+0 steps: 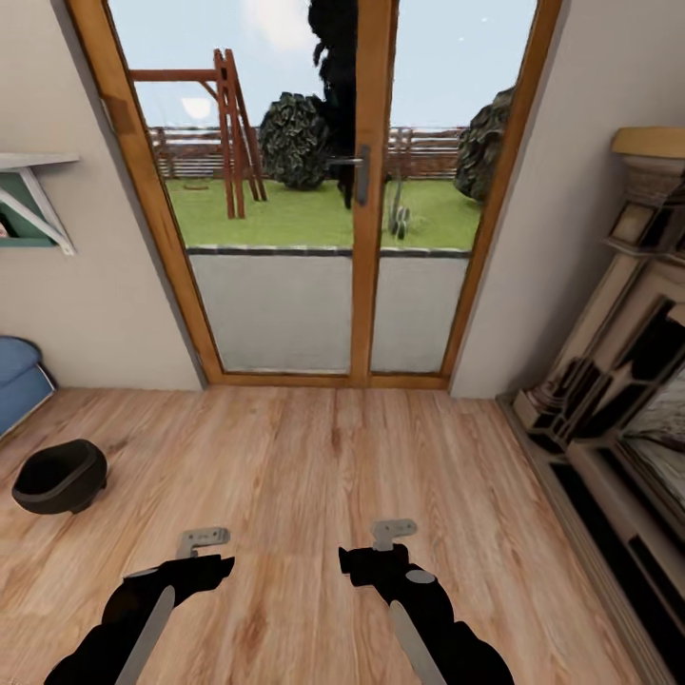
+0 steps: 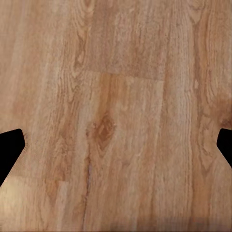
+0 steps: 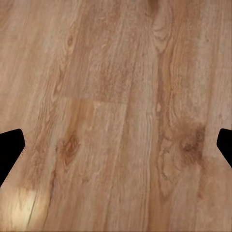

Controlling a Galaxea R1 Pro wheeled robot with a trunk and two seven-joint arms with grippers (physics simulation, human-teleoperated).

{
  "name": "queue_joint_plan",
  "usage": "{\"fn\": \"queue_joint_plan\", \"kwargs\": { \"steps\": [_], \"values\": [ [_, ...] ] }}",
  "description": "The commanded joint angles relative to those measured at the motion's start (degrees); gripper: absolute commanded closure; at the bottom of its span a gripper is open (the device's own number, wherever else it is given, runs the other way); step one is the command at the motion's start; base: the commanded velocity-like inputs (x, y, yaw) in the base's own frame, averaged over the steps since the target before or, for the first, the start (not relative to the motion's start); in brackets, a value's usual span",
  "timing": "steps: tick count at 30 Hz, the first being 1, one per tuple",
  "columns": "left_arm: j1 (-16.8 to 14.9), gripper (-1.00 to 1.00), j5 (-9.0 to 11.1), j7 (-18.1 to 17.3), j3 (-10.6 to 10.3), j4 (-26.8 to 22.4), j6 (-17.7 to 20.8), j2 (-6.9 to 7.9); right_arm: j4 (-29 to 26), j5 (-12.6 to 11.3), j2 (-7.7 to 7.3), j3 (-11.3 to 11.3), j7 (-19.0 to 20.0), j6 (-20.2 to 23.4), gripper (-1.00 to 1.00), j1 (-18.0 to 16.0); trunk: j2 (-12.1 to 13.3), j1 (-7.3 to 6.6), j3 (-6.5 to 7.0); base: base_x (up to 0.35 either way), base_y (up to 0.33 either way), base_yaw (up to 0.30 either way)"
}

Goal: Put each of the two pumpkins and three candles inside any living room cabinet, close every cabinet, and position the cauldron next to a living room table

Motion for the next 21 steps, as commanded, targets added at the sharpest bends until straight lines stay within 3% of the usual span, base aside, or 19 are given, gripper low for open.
{"fn": "queue_joint_plan", "kwargs": {
  "steps": [1, 21],
  "values": [
    [-0.04, -1.0, 0.58, 0.49, -0.15, -0.01, 0.22, 0.05, -0.09, -0.61, -0.02, 0.1, -0.58, 0.14, -1.0, -0.03, -0.03, 0.03, -0.05, 0.336, 0.005, 0.291],
    [-0.04, -1.0, 0.6, 0.48, -0.14, 0.19, 0.13, 0.0, 0.1, -0.54, 0.15, 0.19, -0.64, 0.22, -1.0, -0.03, -0.03, 0.03, -0.05, 0.336, 0.058, 0.291]
  ]
}}
